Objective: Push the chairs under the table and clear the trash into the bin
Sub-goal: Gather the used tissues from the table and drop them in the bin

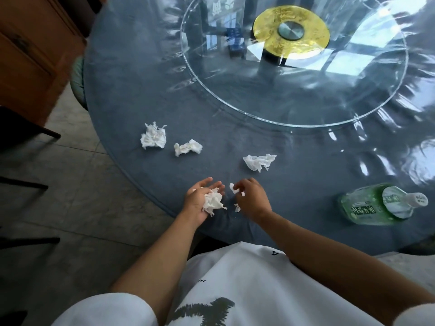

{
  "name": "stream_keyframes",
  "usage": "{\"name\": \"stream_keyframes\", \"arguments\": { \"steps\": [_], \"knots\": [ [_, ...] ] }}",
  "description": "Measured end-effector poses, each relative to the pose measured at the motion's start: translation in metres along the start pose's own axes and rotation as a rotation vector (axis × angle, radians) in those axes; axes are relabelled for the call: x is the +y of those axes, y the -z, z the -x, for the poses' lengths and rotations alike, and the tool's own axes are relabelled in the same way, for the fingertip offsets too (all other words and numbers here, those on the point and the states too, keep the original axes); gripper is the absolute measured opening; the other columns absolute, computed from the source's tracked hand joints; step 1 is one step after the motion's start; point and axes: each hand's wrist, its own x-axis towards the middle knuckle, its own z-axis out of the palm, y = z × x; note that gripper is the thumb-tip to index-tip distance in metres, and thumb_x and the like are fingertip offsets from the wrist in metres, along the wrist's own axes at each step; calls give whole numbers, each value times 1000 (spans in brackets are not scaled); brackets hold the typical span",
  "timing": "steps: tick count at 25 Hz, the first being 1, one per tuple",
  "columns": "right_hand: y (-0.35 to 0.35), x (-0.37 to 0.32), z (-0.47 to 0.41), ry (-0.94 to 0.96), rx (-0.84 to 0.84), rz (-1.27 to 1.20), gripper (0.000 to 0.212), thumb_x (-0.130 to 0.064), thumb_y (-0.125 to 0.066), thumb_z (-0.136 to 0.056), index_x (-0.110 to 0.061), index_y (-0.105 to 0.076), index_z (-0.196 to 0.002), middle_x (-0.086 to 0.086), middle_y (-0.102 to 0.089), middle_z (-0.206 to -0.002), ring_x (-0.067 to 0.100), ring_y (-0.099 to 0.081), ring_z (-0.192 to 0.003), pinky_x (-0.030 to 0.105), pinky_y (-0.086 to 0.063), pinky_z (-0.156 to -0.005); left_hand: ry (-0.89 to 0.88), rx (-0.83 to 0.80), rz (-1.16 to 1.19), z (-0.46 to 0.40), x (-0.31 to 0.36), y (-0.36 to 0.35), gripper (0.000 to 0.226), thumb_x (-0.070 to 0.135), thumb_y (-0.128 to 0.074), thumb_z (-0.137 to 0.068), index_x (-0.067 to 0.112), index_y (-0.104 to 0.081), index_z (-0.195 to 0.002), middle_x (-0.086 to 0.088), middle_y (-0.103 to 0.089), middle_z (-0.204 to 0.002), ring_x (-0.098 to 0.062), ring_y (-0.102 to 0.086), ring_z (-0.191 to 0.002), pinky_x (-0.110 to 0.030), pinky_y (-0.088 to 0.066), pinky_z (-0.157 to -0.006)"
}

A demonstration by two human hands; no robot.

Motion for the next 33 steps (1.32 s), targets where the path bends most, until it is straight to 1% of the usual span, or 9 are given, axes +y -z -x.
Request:
{"name": "stream_keyframes", "arguments": {
  "steps": [3, 5, 11, 14, 18, 21, 23, 28, 33],
  "knots": [
    [1, 20, 1, -18, -133, 314, 38, -27, -70, -87, -20, -58, -122, 7, -47, -121, 28, -48, -115, 39, -49, -90, -3, 27, -35, -5, -2, 7, 45, -25, -30, -87, -2, -57, -115, -28, -69, -103, -42, -70, -91, -53, -57, -85],
    [2, 27, -3, -56, -175, 351, 25, -21, -66, -87, -18, -60, -112, 8, -51, -116, 33, -56, -110, 39, -50, -82, -1, 25, -67, -7, -1, 6, 47, -25, -28, -86, -1, -57, -114, -27, -68, -107, -41, -70, -91, -54, -55, -87],
    [16, -16, -24, -188, 11, -309, 25, -17, -84, -76, -15, -63, -89, -6, -66, -77, 8, -59, -68, 21, -50, -64, 44, -98, -193, -9, 4, -21, 56, -19, -34, -83, 1, -55, -130, -22, -67, -113, -34, -68, -87, -44, -56, -71],
    [15, -33, -30, -117, -178, -334, 11, -9, -78, -78, -11, -74, -89, 2, -74, -79, 13, -66, -71, 41, -60, -78, 87, -162, -221, -7, 7, -42, 56, -4, -43, -78, 8, -59, -129, -17, -70, -104, -28, -69, -80, -38, -59, -64],
    [33, -32, -37, -222, -459, -714, 37, 19, -51, -83, -2, -75, -102, 10, -77, -93, 20, -73, -82, 35, -61, -76, 22, -89, -161, -20, 7, -43, 46, -9, -53, -84, 6, -65, -126, -26, -71, -113, -33, -71, -86, -40, -60, -75],
    [44, -23, -57, -190, -52, -398, 32, 8, -51, -87, -6, -75, -102, 5, -74, -96, 13, -67, -77, 28, -51, -76, 11, -33, -171, -28, 7, -36, 40, -14, -57, -87, -1, -63, -124, -27, -71, -113, -41, -69, -104, -53, -56, -95],
    [48, -13, -69, -163, 195, -177, 28, -3, -56, -88, -12, -71, -111, 6, -63, -115, 20, -62, -96, 28, -46, -87, 21, -8, -182, -26, 7, -33, 38, -15, -58, -89, -3, -60, -124, -27, -70, -112, -40, -70, -101, -52, -57, -92],
    [47, 17, -79, -163, 9, 142, 34, -16, -64, -92, -15, -65, -126, 15, -40, -137, 36, -49, -121, 41, -45, -105, 27, 0, -149, -23, 13, -19, 42, -23, -54, -85, -1, -60, -120, -26, -68, -117, -40, -71, -97, -53, -60, -84],
    [23, 7, -61, -220, -25, -35, 17, -13, -66, -90, -11, -74, -104, 11, -73, -98, 26, -69, -93, 24, -50, -72, -26, -7, -120, -22, 23, -9, 47, -25, -48, -85, 1, -59, -123, -22, -68, -117, -38, -68, -98, -57, -53, -96]
  ]
}}
